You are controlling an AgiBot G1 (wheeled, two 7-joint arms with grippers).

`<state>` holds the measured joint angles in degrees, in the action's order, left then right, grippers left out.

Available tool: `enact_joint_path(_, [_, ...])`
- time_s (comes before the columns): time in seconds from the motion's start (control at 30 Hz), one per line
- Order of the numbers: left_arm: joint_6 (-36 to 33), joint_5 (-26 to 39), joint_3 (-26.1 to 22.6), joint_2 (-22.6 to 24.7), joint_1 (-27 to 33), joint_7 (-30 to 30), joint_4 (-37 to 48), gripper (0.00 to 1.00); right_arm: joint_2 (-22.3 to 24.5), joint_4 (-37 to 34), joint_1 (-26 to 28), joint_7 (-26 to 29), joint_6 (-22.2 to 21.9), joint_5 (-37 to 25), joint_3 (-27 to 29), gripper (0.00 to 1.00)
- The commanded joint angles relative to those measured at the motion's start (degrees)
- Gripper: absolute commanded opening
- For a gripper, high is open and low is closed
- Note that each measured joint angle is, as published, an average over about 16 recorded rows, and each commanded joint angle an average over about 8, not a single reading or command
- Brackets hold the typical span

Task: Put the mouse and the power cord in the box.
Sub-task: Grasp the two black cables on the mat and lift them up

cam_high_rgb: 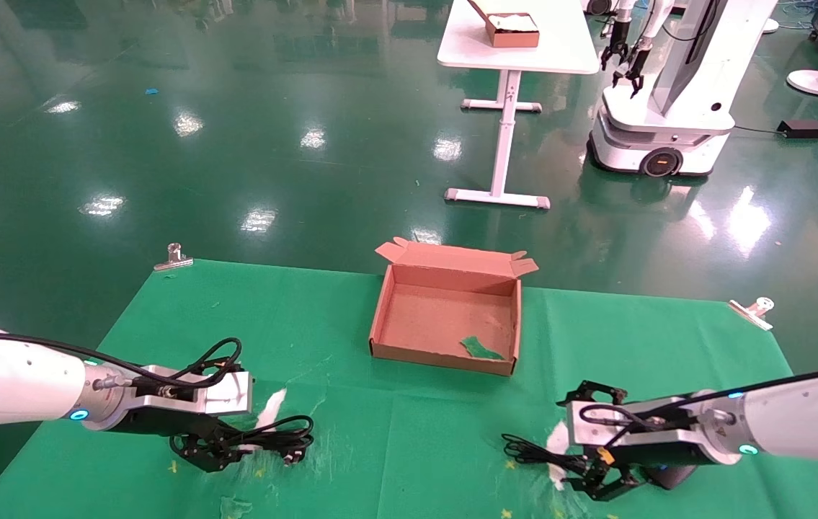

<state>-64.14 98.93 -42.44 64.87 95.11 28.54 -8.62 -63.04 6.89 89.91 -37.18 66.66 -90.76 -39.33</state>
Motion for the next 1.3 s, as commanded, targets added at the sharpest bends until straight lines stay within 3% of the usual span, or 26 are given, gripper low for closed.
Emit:
enact_joint_path(0.03, [0.9,0.3,-0.1,0.5,0.3,1.3,1.7,0.93,-0.8,-1.7,0.3,-1.4,-0.6,0.1,0.1,0.86])
enact_joint_path(0.23, [0.8,0.5,-0.2,1.1,0.9,3.3,4.2,0.19,-1.4,-4.2,0.6,-3.3,-1.1,0.3,0.3,0.11])
enact_joint_path(0.3, [0.7,0.6,-0.3,1.2,1.1,3.5,4.7,0.01,-1.5,-4.7,0.7,-3.5,-1.2,0.4,0.4,0.0])
enact_joint_path(1.3, [0.6,0.3,-0.1,0.9,0.8,3.2,3.8,0.0,-1.2,-3.8,0.5,-3.2,-0.8,0.5,0.4,0.0])
